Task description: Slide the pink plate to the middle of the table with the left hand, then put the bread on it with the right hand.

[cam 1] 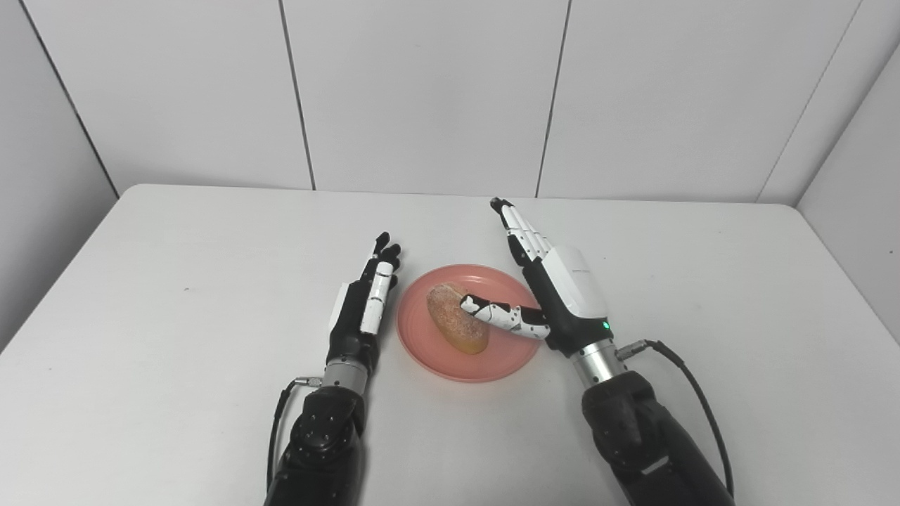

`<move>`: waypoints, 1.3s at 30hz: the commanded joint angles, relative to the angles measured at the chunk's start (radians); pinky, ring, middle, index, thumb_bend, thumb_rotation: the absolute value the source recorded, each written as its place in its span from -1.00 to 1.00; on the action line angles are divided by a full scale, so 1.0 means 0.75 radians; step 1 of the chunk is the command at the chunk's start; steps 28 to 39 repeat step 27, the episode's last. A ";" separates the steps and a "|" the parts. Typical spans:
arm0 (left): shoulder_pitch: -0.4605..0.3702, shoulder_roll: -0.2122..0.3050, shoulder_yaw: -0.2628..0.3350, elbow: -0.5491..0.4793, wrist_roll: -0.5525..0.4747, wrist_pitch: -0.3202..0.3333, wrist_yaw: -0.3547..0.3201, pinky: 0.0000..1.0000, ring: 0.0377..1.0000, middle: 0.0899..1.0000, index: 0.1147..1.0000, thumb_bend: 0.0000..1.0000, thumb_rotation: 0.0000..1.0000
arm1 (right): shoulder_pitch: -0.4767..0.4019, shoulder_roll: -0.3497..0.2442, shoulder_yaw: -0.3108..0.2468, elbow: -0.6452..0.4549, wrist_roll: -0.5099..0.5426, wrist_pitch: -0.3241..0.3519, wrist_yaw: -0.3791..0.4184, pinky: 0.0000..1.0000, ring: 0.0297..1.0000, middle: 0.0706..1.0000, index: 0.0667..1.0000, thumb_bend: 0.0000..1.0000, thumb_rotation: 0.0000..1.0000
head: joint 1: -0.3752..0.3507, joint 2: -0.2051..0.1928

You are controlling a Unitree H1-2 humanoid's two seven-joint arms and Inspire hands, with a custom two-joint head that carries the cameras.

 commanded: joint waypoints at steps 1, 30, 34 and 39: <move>-0.034 0.005 0.006 -0.047 -0.003 -0.009 0.002 0.93 0.93 0.90 0.89 0.09 1.00 | 0.001 0.031 -0.048 -0.064 0.131 0.040 0.051 0.89 0.99 1.00 1.00 0.15 0.96 | -0.003 0.001; -0.012 0.023 -0.004 -0.098 -0.046 0.032 -0.064 1.00 0.98 0.95 0.93 0.10 1.00 | 0.048 0.239 -0.326 0.004 0.741 0.222 0.185 1.00 1.00 1.00 1.00 0.45 1.00 | -0.041 0.010; -0.012 0.023 -0.004 -0.098 -0.046 0.032 -0.064 1.00 0.98 0.95 0.93 0.10 1.00 | 0.048 0.239 -0.326 0.004 0.741 0.222 0.185 1.00 1.00 1.00 1.00 0.45 1.00 | -0.041 0.010; -0.012 0.023 -0.004 -0.098 -0.046 0.032 -0.064 1.00 0.98 0.95 0.93 0.10 1.00 | 0.048 0.239 -0.326 0.004 0.741 0.222 0.185 1.00 1.00 1.00 1.00 0.45 1.00 | -0.041 0.010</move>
